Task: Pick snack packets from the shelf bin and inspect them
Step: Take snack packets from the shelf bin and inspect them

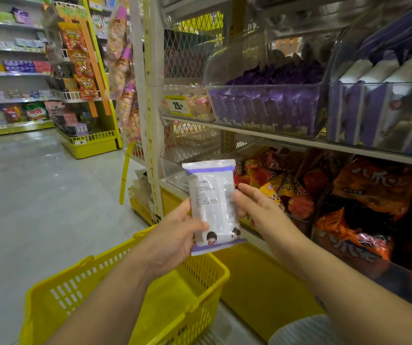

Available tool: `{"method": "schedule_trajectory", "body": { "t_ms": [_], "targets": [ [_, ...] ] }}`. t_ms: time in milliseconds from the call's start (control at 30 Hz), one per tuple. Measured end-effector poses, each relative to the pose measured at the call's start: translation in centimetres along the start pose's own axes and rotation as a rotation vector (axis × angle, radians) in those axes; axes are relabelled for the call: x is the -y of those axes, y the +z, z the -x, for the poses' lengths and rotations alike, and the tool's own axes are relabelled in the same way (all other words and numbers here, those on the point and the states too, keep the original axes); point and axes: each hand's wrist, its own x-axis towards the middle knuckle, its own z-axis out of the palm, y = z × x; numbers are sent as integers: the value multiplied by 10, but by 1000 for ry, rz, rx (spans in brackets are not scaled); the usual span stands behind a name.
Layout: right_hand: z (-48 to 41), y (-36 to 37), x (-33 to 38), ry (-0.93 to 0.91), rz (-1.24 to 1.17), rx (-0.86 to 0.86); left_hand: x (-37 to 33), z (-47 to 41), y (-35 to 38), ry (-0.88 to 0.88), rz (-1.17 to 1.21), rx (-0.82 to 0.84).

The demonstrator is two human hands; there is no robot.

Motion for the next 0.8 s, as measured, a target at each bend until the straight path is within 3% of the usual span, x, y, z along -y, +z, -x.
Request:
{"method": "schedule_trajectory", "body": {
  "t_ms": [167, 333, 433, 633, 800],
  "targets": [
    [1, 0, 0, -114, -112, 60, 2, 4, 3, -53, -106, -3],
    [2, 3, -1, -206, -108, 112, -6, -1, 6, 195, -256, -210],
    [4, 5, 0, -255, -80, 148, -9, -2, 5, 315, -221, -278],
    [10, 12, 6, -431, 139, 94, -6, -3, 2, 318, -103, -274],
    [13, 8, 10, -347, 85, 139, -9, -4, 4, 305, -54, -293]
  ]
}}
